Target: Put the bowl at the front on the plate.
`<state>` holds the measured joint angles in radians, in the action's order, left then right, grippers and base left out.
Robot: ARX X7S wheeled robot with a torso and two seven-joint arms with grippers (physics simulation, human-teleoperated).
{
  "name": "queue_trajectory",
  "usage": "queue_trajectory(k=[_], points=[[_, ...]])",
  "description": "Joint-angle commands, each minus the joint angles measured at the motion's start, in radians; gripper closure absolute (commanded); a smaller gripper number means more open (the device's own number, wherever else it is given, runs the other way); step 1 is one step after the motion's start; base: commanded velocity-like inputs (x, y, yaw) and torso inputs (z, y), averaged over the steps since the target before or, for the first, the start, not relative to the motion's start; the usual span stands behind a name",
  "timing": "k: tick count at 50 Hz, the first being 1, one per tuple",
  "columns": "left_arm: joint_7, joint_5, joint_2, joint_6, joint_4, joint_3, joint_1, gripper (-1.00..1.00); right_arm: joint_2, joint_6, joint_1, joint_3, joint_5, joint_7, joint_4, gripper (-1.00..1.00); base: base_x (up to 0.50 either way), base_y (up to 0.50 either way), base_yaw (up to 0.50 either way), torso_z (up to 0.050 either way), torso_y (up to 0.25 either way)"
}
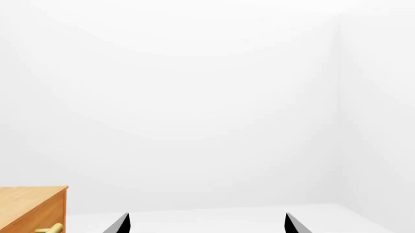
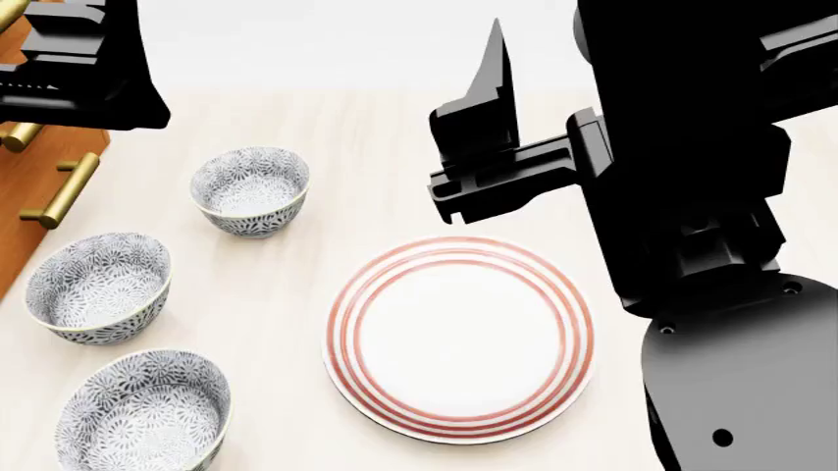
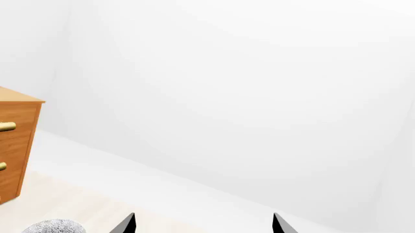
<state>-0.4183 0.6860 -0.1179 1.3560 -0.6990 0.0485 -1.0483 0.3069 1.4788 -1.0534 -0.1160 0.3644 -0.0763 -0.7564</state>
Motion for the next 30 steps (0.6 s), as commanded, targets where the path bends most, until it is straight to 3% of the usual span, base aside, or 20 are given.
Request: queue_trajectory(k=[1,30], points=[[-0.010,0.012,-0.007,-0.009,0.004,-0.003,0.003,-1.00,0.001,-0.004,0.000,0.000,0.007,-0.006,0.004,-1.00,0.13,0.00,0.00,0.000,0.000],[-0.034,0.038,-0.025,-0.030,0.013,-0.015,0.010,-1.00,0.007,-0.001,-0.003,0.005,0.026,-0.021,0.001,-1.00,0.13,0.00,0.00,0.000,0.000]])
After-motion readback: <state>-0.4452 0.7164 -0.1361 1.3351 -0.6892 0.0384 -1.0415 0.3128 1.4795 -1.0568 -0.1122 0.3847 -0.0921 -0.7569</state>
